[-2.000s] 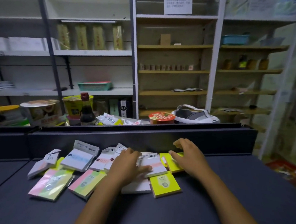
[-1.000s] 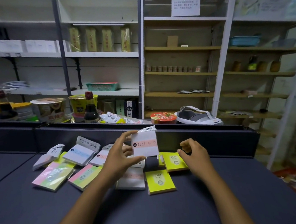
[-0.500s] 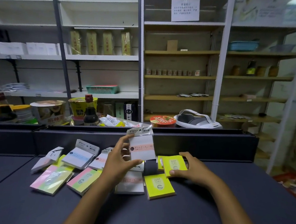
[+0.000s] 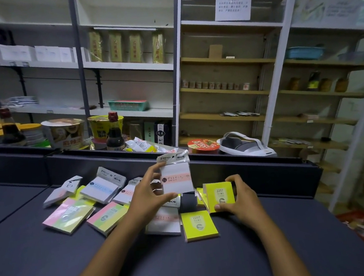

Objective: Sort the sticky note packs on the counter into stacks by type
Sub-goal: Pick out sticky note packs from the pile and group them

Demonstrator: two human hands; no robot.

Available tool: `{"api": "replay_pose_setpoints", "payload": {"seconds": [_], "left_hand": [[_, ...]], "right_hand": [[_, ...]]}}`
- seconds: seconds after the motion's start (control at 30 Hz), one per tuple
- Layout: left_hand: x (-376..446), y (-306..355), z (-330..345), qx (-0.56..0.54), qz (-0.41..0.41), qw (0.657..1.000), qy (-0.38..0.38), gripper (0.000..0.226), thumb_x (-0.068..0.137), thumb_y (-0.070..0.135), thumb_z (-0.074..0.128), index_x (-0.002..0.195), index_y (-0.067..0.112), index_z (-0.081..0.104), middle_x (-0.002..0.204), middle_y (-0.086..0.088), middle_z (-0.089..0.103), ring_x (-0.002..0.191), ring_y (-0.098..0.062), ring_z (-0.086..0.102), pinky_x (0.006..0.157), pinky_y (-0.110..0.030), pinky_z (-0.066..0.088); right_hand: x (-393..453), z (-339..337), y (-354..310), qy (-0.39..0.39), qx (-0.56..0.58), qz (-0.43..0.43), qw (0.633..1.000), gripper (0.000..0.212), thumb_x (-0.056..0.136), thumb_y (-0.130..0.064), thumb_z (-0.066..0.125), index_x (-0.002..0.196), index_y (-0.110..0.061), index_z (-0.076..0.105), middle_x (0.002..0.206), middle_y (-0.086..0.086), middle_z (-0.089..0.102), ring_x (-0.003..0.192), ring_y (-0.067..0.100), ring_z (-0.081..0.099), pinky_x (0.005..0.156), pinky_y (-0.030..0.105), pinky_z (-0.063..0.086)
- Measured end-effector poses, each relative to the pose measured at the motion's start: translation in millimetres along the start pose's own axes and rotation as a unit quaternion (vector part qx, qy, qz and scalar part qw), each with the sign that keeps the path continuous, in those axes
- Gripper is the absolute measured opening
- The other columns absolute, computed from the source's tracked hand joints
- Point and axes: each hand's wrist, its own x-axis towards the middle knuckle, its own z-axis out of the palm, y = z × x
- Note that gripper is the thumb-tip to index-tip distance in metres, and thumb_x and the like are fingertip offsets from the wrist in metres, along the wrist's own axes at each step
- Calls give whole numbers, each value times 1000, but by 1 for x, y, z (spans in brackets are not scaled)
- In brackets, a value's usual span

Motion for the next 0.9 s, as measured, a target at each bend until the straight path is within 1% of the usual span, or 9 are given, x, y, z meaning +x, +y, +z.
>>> {"api": "replay_pose_setpoints", "payload": {"seconds": [0.13, 0.27, 0.33, 0.4, 0.47, 0.6, 0.73, 0.83, 0.9], "left_hand": [[-11, 4, -3, -24, -4, 1000, 15, 84, 70, 9, 87, 132, 47, 46, 120, 3, 58, 92, -15, 72, 73, -22, 58], [-32, 10, -10, -40, -6, 999, 29, 87, 70, 7, 87, 134, 48, 46, 120, 4, 58, 90, -12, 71, 73, -22, 58], [-47, 14, -16, -45, -8, 998, 34, 88, 71, 8, 87, 136, 50, 45, 119, 5, 59, 90, -13, 71, 74, -22, 57], [-64, 16, -23, -61, -14, 997, 51, 88, 71, 6, 86, 136, 50, 46, 120, 2, 61, 93, -15, 71, 75, -22, 57], [-84, 18, -34, -81, -22, 994, 77, 87, 70, 4, 85, 134, 50, 48, 121, 1, 62, 95, -16, 71, 80, -26, 58], [-125, 22, -70, -109, -21, 989, 96, 89, 70, 0, 85, 136, 48, 49, 121, 2, 63, 98, -13, 71, 77, -21, 57], [-166, 34, -118, -101, -15, 987, 124, 88, 71, 0, 84, 135, 50, 49, 120, 8, 65, 105, -3, 65, 78, -12, 53], [-197, 48, -154, -96, -15, 986, 138, 86, 73, 4, 83, 135, 51, 48, 122, 12, 63, 103, 10, 61, 75, -7, 52], [-216, 58, -176, -91, -14, 985, 147, 84, 75, 5, 82, 138, 48, 47, 122, 12, 62, 101, 14, 59, 73, -4, 50]], "right_hand": [[-5, 1, -7, 17, 18, -7, 1000, 75, 64, -20, 93, 122, -28, 46, 111, 0, 61, 101, 22, 58, 86, 38, 52], [-20, 4, -12, 51, 58, -14, 997, 66, 71, -9, 87, 122, -30, 49, 111, 0, 62, 99, 19, 61, 85, 37, 54], [-32, 5, -16, 57, 97, -1, 994, 62, 77, -4, 82, 121, -33, 50, 110, -2, 63, 96, 19, 64, 76, 39, 59], [-47, 7, -22, 77, 167, 9, 983, 57, 82, -1, 77, 120, -36, 52, 107, -3, 64, 88, 18, 68, 59, 33, 60], [-63, 9, -30, 118, 209, 0, 971, 52, 85, 0, 73, 118, -35, 54, 104, -2, 65, 82, 17, 69, 54, 27, 58], [-99, 22, -55, 177, 225, -6, 958, 43, 89, 1, 67, 117, -31, 58, 103, -7, 65, 90, 14, 66, 63, 36, 61], [-140, 40, -93, 252, 219, -3, 943, 49, 90, -1, 66, 116, -41, 52, 98, -20, 61, 91, 1, 62, 65, 18, 48], [-169, 54, -126, 236, 245, -11, 940, 53, 91, 1, 66, 122, -39, 51, 104, -11, 63, 93, 7, 65, 67, 19, 50], [-189, 66, -148, 202, 304, -24, 931, 56, 92, 5, 62, 127, -37, 50, 109, -7, 63, 93, 11, 69, 70, 29, 58]]}}
